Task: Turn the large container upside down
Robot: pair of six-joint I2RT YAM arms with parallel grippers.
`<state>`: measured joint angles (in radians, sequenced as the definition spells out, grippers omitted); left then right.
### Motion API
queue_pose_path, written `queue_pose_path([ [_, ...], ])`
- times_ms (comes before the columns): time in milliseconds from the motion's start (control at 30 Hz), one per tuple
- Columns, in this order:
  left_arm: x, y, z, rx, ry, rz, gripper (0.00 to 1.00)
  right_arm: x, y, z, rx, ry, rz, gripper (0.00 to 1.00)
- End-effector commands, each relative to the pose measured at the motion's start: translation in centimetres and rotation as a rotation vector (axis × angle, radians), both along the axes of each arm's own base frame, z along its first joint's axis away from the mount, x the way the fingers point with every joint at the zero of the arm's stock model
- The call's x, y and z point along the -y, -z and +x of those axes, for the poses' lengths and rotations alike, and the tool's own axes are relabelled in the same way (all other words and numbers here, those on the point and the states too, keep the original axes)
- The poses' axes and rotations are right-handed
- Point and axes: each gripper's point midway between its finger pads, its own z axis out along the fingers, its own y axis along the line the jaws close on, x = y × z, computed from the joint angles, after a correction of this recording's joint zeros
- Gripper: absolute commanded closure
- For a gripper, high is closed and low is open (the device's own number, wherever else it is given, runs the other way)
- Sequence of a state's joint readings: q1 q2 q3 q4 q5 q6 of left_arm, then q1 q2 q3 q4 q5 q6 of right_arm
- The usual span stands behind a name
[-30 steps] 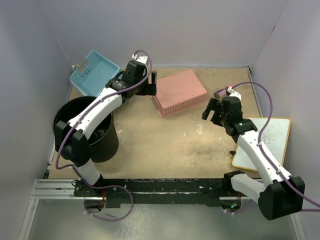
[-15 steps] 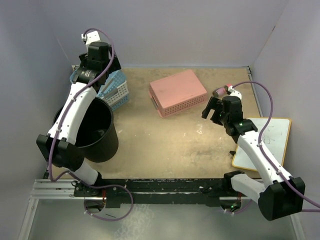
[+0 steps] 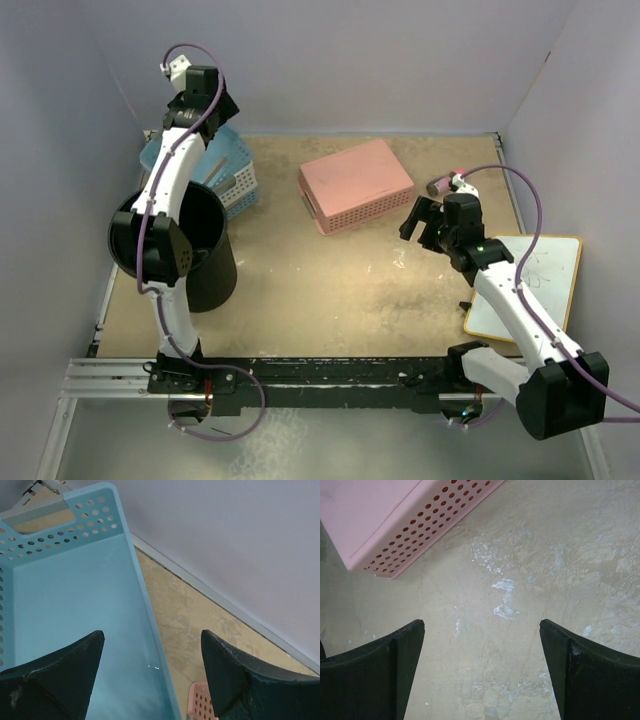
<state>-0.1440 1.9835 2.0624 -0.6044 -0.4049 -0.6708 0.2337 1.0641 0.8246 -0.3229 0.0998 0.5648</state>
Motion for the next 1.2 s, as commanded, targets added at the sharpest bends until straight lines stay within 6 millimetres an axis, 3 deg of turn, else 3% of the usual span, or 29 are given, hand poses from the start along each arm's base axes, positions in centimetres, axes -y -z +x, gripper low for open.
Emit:
queue_pose_path([
  [0,-0.5,-0.3,1.9,0.026,-0.034,-0.035,0.29,-0.2,-0.4,-0.7,0.008,-0.004,0.028,0.01],
  [167,0.8,2.4,2.4,-0.024,0.062,-0.069,0.5,0.0,0.0,-1.1,0.005,0.006,0.021,0.01],
  [233,0.9,2.5,2.2,-0.032,0.071,-0.07,0.6,0.0,-0.2,-1.0,0.005,0.006,0.024,0.01],
  [333,0.9,1.4,1.8,-0.006,0.087,-0.061,0.72,-0.1,-0.4,-0.9,0.009,0.007,0.03,0.01],
  [500,1.5,-2.8,0.8,0.074,0.151,-0.043,1.0,-0.3,0.0,-0.9,0.002,0.002,0.043,0.01],
  [733,0.6,-12.9,-3.2,0.264,0.185,0.037,1.0,-0.8,0.4,-0.9,-0.009,-0.003,0.069,0.02],
  [867,2.2,-19.1,-6.7,0.432,0.294,0.024,1.0,-1.0,0.5,-0.8,-0.008,-0.004,0.081,0.02],
  [933,3.1,-20.7,-8.0,0.478,0.341,0.012,1.0,-1.2,0.4,-0.6,-0.006,-0.004,0.09,0.02],
  [1067,6.1,-21.9,-9.8,0.495,0.464,-0.015,1.0,-0.8,0.2,-0.5,-0.002,0.015,0.08,0.02],
  [1167,10.5,-22.4,-11.4,0.504,0.595,-0.034,1.0,2.1,-0.9,-0.6,0.02,0.147,-0.009,0.0],
])
